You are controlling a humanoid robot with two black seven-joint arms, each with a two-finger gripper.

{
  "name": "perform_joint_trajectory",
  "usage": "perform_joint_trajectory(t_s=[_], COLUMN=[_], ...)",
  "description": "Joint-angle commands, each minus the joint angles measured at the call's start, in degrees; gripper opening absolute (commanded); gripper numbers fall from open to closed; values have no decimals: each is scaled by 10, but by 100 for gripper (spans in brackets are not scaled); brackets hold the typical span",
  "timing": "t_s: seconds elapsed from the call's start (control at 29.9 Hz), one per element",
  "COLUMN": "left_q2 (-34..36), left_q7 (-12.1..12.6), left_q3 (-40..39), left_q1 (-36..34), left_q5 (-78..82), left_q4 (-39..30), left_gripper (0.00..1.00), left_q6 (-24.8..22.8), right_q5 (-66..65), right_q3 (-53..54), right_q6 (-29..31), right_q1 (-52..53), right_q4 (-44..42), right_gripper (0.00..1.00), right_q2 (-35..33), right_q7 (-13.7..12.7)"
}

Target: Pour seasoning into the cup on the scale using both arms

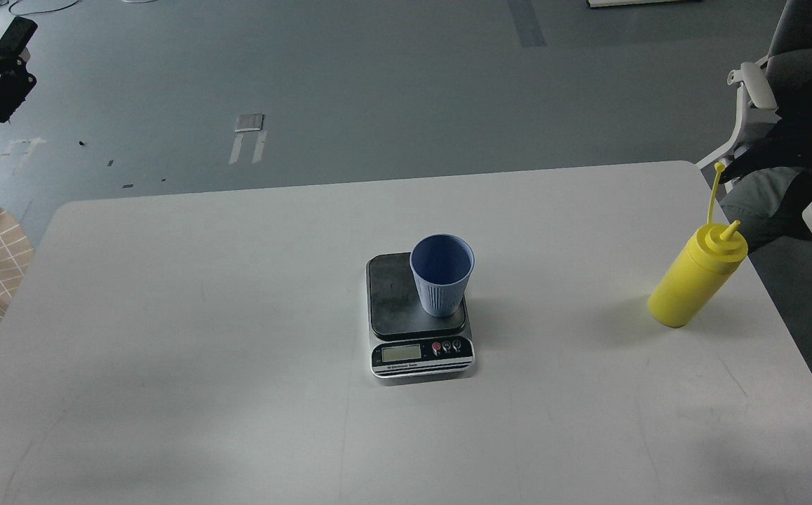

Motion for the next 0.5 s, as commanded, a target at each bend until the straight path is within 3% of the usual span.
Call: perform_joint_trajectory(t_s=[0.0, 0.23, 0.47], left_q2=[-2, -16, -42], left_q7=[0, 0, 0], left_q3=[-6, -17, -15], left_q1=[-3, -33, -74], left_q5=[-2, -3, -5], left_q4=[0, 0, 12], left_gripper=[98, 98, 98], left_q6=[0, 0, 0], right_q5=[-2, -22, -165], right_q3=[48, 38, -172], right_q6=[0, 0, 0], right_q1=[64, 275, 545], right_q4=[-9, -25, -40], right_gripper=[99, 99, 99], right_q2=[-106, -203, -165], right_q7=[0, -7, -6])
